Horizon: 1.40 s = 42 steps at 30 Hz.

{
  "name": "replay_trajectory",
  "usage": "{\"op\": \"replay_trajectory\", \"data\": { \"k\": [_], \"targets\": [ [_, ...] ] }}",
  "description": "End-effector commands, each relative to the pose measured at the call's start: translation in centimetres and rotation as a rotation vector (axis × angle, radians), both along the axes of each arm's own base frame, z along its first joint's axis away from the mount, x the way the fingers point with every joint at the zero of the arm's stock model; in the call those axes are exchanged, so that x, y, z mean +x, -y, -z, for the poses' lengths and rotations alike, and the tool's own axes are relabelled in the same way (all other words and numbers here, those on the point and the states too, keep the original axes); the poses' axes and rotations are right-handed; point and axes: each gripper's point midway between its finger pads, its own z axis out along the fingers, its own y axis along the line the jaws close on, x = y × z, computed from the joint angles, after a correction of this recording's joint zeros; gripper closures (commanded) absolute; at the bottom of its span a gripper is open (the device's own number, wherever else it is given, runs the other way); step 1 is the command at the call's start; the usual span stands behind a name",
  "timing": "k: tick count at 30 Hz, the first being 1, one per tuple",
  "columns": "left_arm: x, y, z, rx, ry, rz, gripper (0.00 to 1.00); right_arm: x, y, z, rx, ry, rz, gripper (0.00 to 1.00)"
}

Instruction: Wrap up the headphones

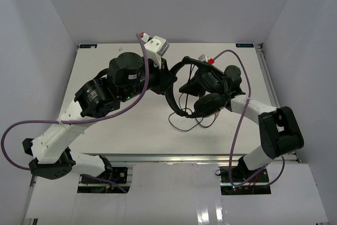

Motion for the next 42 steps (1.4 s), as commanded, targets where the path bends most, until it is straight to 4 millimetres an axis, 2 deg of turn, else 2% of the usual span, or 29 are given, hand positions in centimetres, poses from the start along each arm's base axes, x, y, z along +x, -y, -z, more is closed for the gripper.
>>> {"op": "replay_trajectory", "data": {
  "k": [1,8,13,17,20,27,30,35,42],
  "targets": [
    [0.4,-1.8,-6.2,-0.155,0.111,-0.083,1.00,-1.8,-0.8,0.2,0.027,0.009,-0.062,0.87],
    [1.6,-4.1,-9.6,-0.212,0.195,-0.200,1.00,-4.6,-2.4,3.8,-0.031,-0.022,-0.127,0.85],
    [2.2,-5.7,-11.9,-0.239,0.246,-0.274,1.00,-6.3,-3.1,5.1,-0.065,-0.022,-0.169,0.85],
    [3.1,-8.3,-13.4,-0.261,0.296,-0.403,1.00,-7.8,-2.7,6.8,-0.106,-0.019,-0.204,0.85],
    [3.8,-10.5,-13.6,-0.254,0.324,-0.514,1.00,-8.9,-2.0,8.3,-0.140,-0.031,-0.225,0.85],
    [4.2,-14.6,-14.1,-0.222,0.372,-0.689,1.00,-10.4,-0.6,8.5,-0.198,0.075,-0.239,0.92],
    [4.4,-16.4,-14.6,-0.208,0.402,-0.780,1.00,-10.9,0.0,8.2,-0.220,0.142,-0.248,0.92],
    [4.8,-18.2,-14.5,-0.126,0.461,-0.877,1.00,-11.6,1.6,8.0,-0.319,0.199,-0.223,0.92],
    [5.4,-19.3,-14.3,-0.040,0.511,-0.973,1.00,-12.1,4.6,4.4,-0.457,0.447,-0.188,0.92]
  ]
}}
